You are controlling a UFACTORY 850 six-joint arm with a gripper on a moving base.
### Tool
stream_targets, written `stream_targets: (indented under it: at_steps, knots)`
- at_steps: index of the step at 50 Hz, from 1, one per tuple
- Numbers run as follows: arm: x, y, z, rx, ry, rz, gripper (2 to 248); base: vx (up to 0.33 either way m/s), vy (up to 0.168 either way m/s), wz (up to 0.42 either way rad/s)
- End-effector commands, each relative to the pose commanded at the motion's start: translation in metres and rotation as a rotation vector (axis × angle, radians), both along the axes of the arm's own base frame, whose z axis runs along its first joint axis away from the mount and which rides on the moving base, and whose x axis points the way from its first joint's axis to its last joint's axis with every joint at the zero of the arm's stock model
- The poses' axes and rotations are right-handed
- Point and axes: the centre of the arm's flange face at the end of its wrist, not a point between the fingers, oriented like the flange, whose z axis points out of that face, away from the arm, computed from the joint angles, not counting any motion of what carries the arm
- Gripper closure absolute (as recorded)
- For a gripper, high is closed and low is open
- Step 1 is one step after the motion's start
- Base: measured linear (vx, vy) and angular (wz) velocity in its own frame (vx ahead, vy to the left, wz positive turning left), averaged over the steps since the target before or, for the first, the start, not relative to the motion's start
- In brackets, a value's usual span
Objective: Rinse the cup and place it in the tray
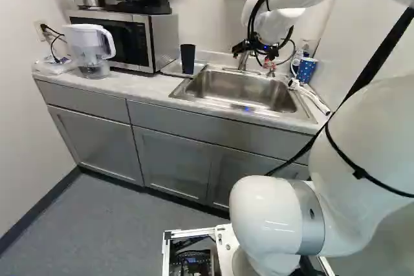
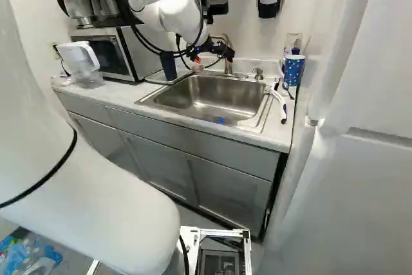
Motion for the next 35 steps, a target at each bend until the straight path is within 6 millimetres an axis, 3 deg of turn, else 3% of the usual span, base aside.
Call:
stream_targets:
  at_steps: [21, 35]
  knots:
    - [-0.013, 0.005, -0.014, 0.057, 0.212, 0.019, 3, 0.000, 0.000, 0.000]
    - [-0.014, 0.005, -0.014, 0.057, 0.214, 0.019, 3, 0.000, 0.000, 0.000]
